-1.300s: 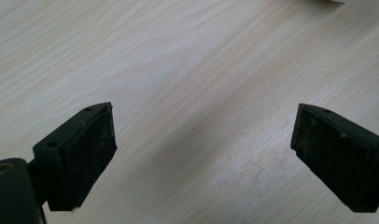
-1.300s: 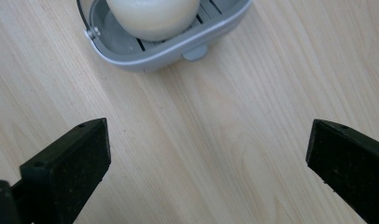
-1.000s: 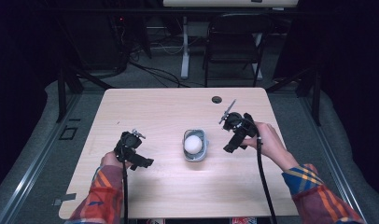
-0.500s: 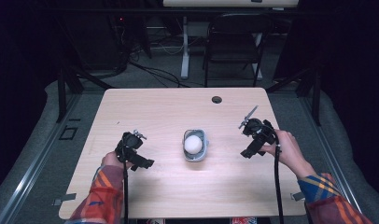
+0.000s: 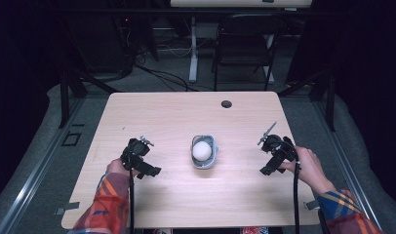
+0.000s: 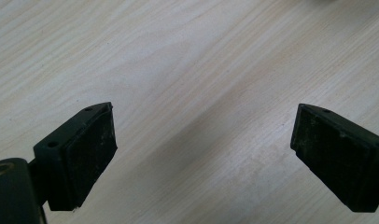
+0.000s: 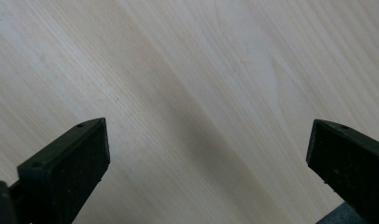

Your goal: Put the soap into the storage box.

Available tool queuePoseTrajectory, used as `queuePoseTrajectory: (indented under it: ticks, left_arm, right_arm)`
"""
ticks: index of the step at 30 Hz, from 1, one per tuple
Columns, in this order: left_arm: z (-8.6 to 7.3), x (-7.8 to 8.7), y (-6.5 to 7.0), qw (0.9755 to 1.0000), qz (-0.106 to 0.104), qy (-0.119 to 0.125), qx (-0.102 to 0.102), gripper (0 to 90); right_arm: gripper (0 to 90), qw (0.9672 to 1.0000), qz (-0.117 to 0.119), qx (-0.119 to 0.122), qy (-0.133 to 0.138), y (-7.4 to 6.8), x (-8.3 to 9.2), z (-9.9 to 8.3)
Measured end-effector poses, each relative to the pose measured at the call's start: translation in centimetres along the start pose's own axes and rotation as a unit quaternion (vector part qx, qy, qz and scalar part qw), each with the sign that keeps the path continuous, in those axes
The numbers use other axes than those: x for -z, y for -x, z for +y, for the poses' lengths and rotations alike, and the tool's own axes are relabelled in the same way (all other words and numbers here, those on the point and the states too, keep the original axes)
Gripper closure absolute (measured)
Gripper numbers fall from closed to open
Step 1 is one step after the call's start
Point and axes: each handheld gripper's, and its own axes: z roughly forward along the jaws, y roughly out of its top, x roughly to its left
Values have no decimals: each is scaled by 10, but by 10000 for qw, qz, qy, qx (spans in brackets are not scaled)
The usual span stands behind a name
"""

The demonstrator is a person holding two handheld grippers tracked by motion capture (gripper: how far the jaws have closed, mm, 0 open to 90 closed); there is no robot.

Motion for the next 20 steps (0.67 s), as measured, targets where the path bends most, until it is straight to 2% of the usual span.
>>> queuePoseTrajectory:
  ticks: [5,9,10,14,17,20]
  left_arm:
    - [0,0,0,10000,-1,-12,-9,67]
    - [0,0,0,10000,-89,12,-23,45]
    - [0,0,0,9999,-100,25,-28,44]
    - [0,0,0,9999,-94,5,-48,44]
    - [0,0,0,9999,-107,4,-58,44]
    - [1,0,0,9999,-113,-13,-66,44]
  right_arm:
    - [0,9999,7,1,-145,-1,-4,-13]
    - [0,9998,54,-180,-81,-3,-13,-25]
    - [0,9998,50,-148,-159,-3,-14,-26]
    - [0,9999,9,-76,-117,-11,-16,-27]
    - [1,9999,-14,-97,-82,-11,-17,-27]
    - [14,9998,-11,-98,-166,-9,-18,-26]
